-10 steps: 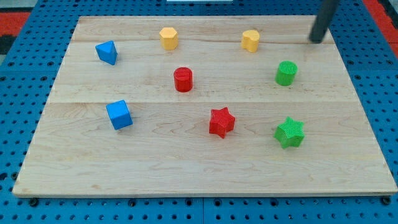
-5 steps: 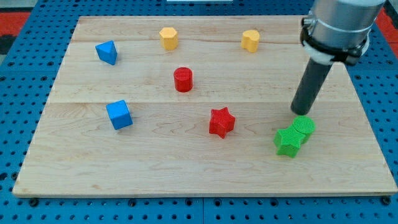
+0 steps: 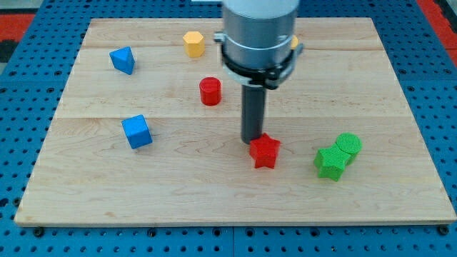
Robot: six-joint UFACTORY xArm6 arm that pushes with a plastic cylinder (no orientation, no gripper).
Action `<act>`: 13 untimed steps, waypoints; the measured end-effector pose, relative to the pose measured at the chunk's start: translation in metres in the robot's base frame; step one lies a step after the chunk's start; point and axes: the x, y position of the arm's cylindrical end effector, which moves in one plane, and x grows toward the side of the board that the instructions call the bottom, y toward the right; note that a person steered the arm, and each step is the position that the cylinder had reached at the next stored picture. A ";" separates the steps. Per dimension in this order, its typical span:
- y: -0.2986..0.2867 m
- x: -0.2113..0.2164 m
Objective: Move the red circle close to the red star
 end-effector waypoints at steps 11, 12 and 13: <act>-0.031 -0.133; -0.081 -0.132; -0.093 -0.113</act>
